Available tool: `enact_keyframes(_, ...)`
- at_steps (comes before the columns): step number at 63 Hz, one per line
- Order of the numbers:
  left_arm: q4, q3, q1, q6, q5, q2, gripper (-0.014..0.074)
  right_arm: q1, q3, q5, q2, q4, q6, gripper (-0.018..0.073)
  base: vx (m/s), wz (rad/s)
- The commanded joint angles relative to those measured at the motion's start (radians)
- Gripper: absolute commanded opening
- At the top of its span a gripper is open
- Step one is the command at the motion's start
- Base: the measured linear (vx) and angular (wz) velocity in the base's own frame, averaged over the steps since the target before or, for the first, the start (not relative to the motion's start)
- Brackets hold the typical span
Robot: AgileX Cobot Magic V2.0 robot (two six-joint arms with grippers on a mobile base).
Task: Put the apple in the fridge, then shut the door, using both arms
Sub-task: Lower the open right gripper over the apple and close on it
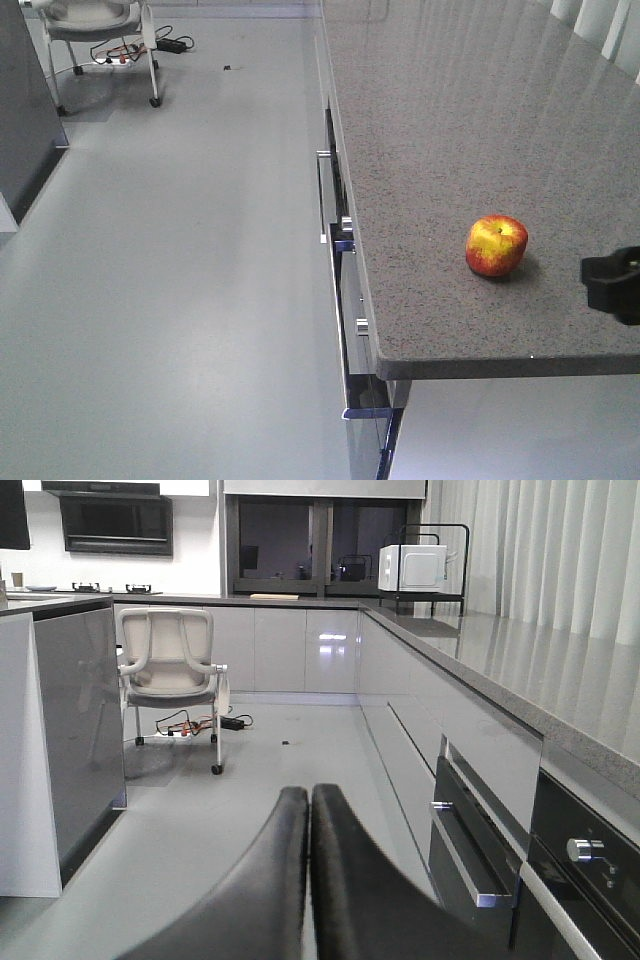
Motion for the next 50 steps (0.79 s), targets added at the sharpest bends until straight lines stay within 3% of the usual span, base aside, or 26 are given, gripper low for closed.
enact_keyframes(1, -0.004, 0.021, 0.000, -0.003, -0.075, -0.015, -0.0006, -0.005, -0.061, -0.041, 0.044, 0.004, -0.030, 0.0692, 0.00, 0.00)
enact_keyframes(5, -0.004, 0.021, 0.000, -0.003, -0.075, -0.015, -0.0006, -0.005, -0.094, -0.016, 0.087, 0.010, -0.050, 0.0728, 0.00, 0.00)
enact_keyframes(23, -0.004, 0.021, 0.000, -0.003, -0.075, -0.015, -0.0006, -0.005, -0.232, 0.024, 0.316, 0.065, -0.131, 0.0706, 0.00, 0.00)
enact_keyframes(50, -0.004, 0.021, 0.000, -0.003, -0.075, -0.015, -0.0006, -0.005, -0.433, 0.023, 0.601, 0.075, -0.138, 0.0681, 0.00, 0.00)
